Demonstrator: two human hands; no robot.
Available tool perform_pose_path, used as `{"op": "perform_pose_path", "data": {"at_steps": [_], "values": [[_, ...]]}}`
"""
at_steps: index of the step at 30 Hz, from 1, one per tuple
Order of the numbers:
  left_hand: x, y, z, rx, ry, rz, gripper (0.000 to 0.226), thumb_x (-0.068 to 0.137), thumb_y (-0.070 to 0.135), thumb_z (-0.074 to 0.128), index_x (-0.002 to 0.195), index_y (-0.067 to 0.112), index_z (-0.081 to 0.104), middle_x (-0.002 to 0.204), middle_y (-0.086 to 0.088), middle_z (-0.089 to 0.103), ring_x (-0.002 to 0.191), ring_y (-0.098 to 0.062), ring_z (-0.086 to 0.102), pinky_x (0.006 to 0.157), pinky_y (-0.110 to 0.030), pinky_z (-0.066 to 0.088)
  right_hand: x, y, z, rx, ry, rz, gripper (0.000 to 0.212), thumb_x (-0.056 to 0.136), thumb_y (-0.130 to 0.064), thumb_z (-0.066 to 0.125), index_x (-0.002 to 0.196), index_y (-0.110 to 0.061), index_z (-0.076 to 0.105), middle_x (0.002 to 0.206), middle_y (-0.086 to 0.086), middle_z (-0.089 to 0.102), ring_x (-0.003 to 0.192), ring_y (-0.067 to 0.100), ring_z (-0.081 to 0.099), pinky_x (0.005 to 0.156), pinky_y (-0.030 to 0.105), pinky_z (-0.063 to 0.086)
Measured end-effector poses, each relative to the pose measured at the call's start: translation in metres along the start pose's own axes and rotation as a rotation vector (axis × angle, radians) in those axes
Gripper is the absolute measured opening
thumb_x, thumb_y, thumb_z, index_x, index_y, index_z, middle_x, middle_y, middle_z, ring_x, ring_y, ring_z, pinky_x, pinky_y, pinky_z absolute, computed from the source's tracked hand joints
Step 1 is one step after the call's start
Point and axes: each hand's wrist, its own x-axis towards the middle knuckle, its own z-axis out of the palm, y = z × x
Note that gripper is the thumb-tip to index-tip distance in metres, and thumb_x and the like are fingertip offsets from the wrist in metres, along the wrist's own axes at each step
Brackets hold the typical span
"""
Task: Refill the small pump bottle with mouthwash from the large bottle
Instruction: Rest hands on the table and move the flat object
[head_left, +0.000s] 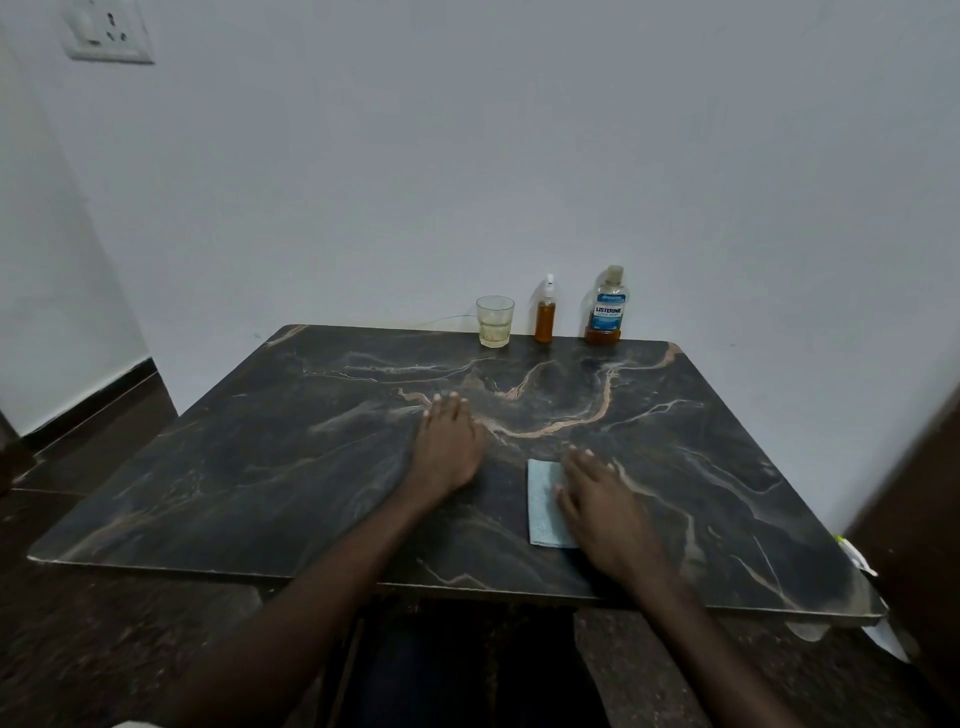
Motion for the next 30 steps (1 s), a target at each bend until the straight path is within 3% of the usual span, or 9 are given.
{"op": "perform_pose_path", "data": {"at_steps": [3, 6, 15, 18, 22, 25, 30], "values": [[0.018, -0.033, -0.004, 0.088, 0.000, -0.042, 0.058, 0.112, 0.035, 0.024, 0.162, 0.007, 0.023, 0.172, -0.016, 0.016, 0.160, -0.034, 0.007, 0.130, -0.049, 0.008, 0.002, -0.025, 0.018, -0.114, -0.119, 0.053, 0.057, 0.112, -0.034, 0.025, 0.161, -0.004, 0.023, 0.171, 0.015, 0.015, 0.160, 0.030, 0.008, 0.129, 0.041, 0.009], [0.030, -0.048, -0.006, 0.143, -0.032, -0.021, 0.058, 0.111, 0.034, 0.024, 0.163, 0.008, 0.023, 0.172, -0.016, 0.015, 0.160, -0.034, 0.006, 0.131, -0.049, 0.006, 0.011, -0.049, 0.029, -0.217, -0.121, 0.073, 0.058, 0.112, -0.031, 0.019, 0.162, 0.000, 0.017, 0.171, 0.020, 0.011, 0.160, 0.033, 0.006, 0.130, 0.044, 0.006], [0.076, -0.069, -0.007, 0.077, -0.003, -0.060, 0.052, 0.111, 0.028, 0.030, 0.156, 0.006, 0.039, 0.169, -0.014, 0.028, 0.159, -0.032, 0.017, 0.129, -0.048, 0.014, 0.114, -0.071, 0.060, -0.259, -0.243, -0.020, 0.066, 0.108, -0.027, 0.041, 0.163, -0.005, 0.012, 0.169, 0.026, 0.010, 0.158, 0.041, 0.008, 0.128, 0.053, 0.009], [0.082, -0.074, 0.003, 0.054, -0.028, -0.054, 0.052, 0.111, 0.028, 0.030, 0.158, 0.007, 0.036, 0.169, -0.014, 0.028, 0.159, -0.032, 0.019, 0.128, -0.047, 0.015, 0.162, -0.056, 0.069, -0.236, -0.272, -0.025, 0.062, 0.109, -0.027, 0.037, 0.163, -0.005, 0.014, 0.172, 0.018, 0.010, 0.159, 0.038, 0.008, 0.128, 0.052, 0.009], [0.085, -0.079, 0.012, 0.043, -0.011, -0.034, 0.053, 0.111, 0.027, 0.030, 0.160, 0.006, 0.032, 0.169, -0.014, 0.026, 0.159, -0.030, 0.018, 0.129, -0.045, 0.014, 0.210, -0.024, 0.065, -0.259, -0.341, -0.014, 0.072, 0.106, -0.028, 0.048, 0.164, -0.005, 0.010, 0.173, 0.015, 0.006, 0.159, 0.036, 0.006, 0.127, 0.053, 0.008], [0.086, -0.082, 0.015, 0.044, 0.004, -0.029, 0.053, 0.111, 0.028, 0.030, 0.160, 0.006, 0.032, 0.169, -0.013, 0.027, 0.159, -0.030, 0.018, 0.129, -0.044, 0.014, 0.235, 0.006, 0.055, -0.242, -0.361, 0.020, 0.063, 0.110, -0.027, 0.037, 0.164, -0.008, 0.012, 0.173, 0.013, 0.008, 0.159, 0.035, 0.006, 0.127, 0.053, 0.006], [0.085, -0.082, 0.016, 0.066, 0.012, -0.023, 0.054, 0.111, 0.028, 0.029, 0.161, 0.007, 0.030, 0.170, -0.013, 0.025, 0.159, -0.028, 0.018, 0.129, -0.043, 0.013, 0.247, 0.081, 0.024, -0.290, -0.338, 0.137, 0.066, 0.104, -0.024, 0.052, 0.161, -0.007, 0.024, 0.169, 0.015, 0.022, 0.156, 0.036, 0.022, 0.126, 0.057, 0.020]]}}
